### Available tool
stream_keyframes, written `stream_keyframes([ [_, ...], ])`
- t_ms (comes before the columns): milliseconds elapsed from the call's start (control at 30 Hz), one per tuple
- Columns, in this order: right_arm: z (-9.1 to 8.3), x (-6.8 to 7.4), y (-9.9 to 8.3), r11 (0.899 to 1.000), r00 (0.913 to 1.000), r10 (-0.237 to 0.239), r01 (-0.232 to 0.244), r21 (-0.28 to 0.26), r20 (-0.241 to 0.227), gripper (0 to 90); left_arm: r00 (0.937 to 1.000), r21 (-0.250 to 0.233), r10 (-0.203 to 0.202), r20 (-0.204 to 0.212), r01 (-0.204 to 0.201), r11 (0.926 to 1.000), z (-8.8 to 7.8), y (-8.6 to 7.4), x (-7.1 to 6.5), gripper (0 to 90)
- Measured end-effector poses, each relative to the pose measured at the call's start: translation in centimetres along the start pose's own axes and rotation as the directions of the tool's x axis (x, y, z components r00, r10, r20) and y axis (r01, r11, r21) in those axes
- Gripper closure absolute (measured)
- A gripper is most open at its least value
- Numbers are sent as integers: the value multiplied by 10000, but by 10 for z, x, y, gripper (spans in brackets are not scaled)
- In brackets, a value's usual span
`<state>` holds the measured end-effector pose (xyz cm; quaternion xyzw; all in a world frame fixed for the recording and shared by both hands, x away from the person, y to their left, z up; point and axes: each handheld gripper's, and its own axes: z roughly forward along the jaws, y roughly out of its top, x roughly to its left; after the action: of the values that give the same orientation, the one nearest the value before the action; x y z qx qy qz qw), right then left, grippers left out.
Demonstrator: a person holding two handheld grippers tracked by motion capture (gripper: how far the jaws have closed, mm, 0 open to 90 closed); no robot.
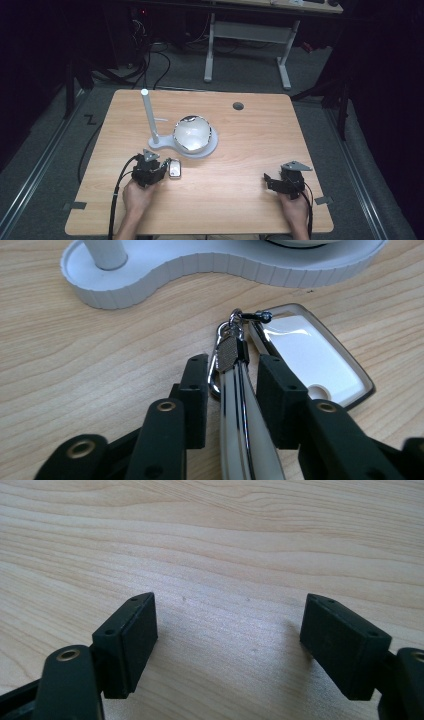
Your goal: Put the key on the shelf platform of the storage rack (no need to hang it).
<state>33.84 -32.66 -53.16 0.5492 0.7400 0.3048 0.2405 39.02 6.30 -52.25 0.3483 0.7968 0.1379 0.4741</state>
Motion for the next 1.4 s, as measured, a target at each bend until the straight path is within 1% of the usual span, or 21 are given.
stream_keyframes([
  [67,0,0,0,10000,10000,1,-1,1,1,232,10000,38,-64,-2,64,10000,1,0,0,714],
  [267,0,0,0,10000,10000,-1,1,1,-2,232,9997,107,-227,-76,228,9997,1,1,-1,737],
  [300,0,0,0,10000,10000,1,-1,1,3,232,9999,144,-155,-46,155,9998,1,1,0,747],
  [433,0,0,0,10000,10000,0,0,0,1,232,9995,197,-298,-81,299,9994,0,3,0,757],
  [567,0,0,0,10000,10000,-1,1,1,2,232,9993,193,-350,-114,352,9992,0,3,0,762],
  [600,0,0,0,10000,10000,-1,1,1,2,232,9996,228,-274,-19,274,9994,-1,3,0,762],
  [667,0,0,0,10000,10000,-3,3,0,1,232,9993,168,-371,14,371,9992,-2,4,0,770],
  [700,0,0,0,10000,10000,-2,2,1,0,232,9994,166,-304,140,301,9994,-4,5,0,770],
  [833,0,0,0,10000,10000,-2,2,1,2,232,9993,127,-308,229,305,9995,-6,5,-1,774],
  [867,0,0,0,10000,10000,-1,1,-1,1,232,9989,94,-289,359,286,9995,-9,6,-1,775],
  [900,0,0,0,10000,10000,-4,4,1,-2,232,9985,115,-380,400,376,9992,-11,6,-2,775],
  [933,0,0,0,10000,10000,-4,4,1,-2,232,9985,115,-380,400,376,9992,-11,6,-2,776],
  [1000,0,0,0,10000,10000,-3,3,1,1,232,9971,161,-533,547,525,9985,-15,10,-3,776],
  [1033,0,0,0,10000,10000,-1,1,0,1,232,9965,153,-523,649,514,9986,-17,11,-3,776],
  [1067,0,0,0,10000,10000,-1,1,0,1,232,9965,153,-523,649,514,9986,-17,11,-3,777],
  [1167,0,0,0,10000,10000,-1,1,-1,2,232,9927,145,-839,861,830,9964,-26,16,-5,778],
  [1233,0,0,0,10000,10000,-2,2,2,-1,232,9909,160,-966,932,956,9953,-30,18,-6,779],
  [1300,0,0,0,10000,10000,-2,2,2,-2,232,9903,177,-971,996,959,9952,-32,20,-6,780],
  [1333,0,0,0,10000,10000,-3,3,1,0,232,9870,344,-1152,1121,1120,9931,-37,24,-6,779],
  [1367,0,0,0,10000,10000,-2,2,1,-3,232,9848,381,-1275,1180,1238,9916,-39,26,-7,779],
  [1400,0,0,0,10000,10000,-4,4,-1,0,232,9850,355,-1116,1315,1078,9935,-41,27,-6,779],
])
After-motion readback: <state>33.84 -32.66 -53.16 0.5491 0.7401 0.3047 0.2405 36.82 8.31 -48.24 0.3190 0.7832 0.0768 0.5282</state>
